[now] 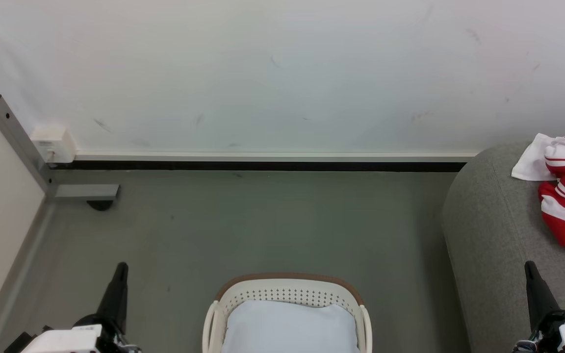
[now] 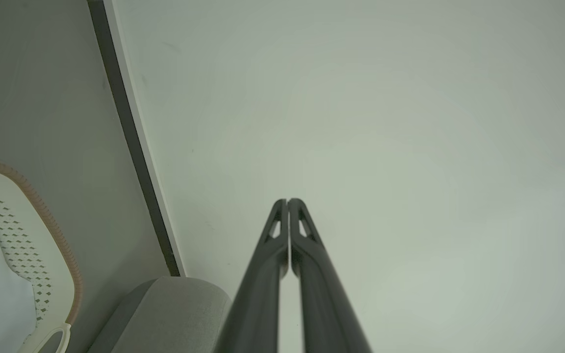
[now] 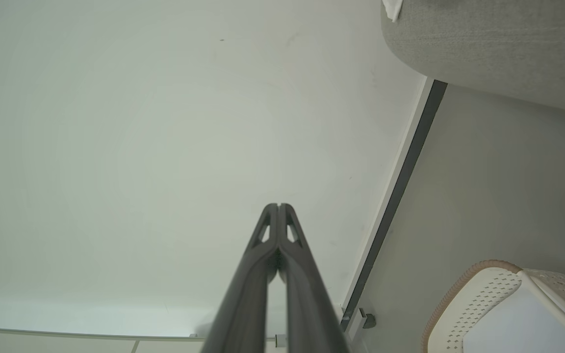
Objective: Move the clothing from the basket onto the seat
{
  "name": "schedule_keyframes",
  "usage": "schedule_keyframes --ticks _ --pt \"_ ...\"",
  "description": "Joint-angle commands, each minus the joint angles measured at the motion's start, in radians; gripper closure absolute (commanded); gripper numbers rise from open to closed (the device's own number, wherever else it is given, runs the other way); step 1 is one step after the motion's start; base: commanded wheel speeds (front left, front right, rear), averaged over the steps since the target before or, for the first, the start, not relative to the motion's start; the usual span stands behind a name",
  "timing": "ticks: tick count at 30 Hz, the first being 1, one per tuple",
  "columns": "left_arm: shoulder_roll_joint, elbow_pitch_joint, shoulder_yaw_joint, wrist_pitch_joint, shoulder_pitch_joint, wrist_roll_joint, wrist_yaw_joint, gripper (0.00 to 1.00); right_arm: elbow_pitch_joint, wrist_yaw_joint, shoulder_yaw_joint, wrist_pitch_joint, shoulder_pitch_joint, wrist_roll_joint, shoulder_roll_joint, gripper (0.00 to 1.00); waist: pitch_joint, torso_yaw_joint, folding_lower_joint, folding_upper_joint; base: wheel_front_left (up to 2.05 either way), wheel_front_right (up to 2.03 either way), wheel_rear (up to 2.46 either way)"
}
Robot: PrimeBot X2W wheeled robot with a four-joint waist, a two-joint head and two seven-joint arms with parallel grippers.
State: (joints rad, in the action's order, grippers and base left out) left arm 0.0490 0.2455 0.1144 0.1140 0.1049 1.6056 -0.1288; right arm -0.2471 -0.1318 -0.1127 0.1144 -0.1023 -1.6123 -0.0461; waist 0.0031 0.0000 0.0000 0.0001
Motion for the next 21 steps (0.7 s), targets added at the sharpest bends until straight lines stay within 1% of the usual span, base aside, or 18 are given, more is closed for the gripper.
schedule_keyframes --ticks 1,21 --pt "0.002 0.0 0.001 0.003 0.009 0.014 -0.006 1.0 0.006 0.002 -0.003 0.003 -0.012 -0.001 -0.008 1.0 0.0 0.0 0.0 -0.0001 0.0 0.0 0.0" --pt "0.002 0.0 0.001 0.003 0.009 0.014 -0.006 1.0 0.006 0.002 -0.003 0.003 -0.012 -0.001 -0.008 1.0 0.0 0.0 0.0 -0.0001 0.0 0.0 0.0"
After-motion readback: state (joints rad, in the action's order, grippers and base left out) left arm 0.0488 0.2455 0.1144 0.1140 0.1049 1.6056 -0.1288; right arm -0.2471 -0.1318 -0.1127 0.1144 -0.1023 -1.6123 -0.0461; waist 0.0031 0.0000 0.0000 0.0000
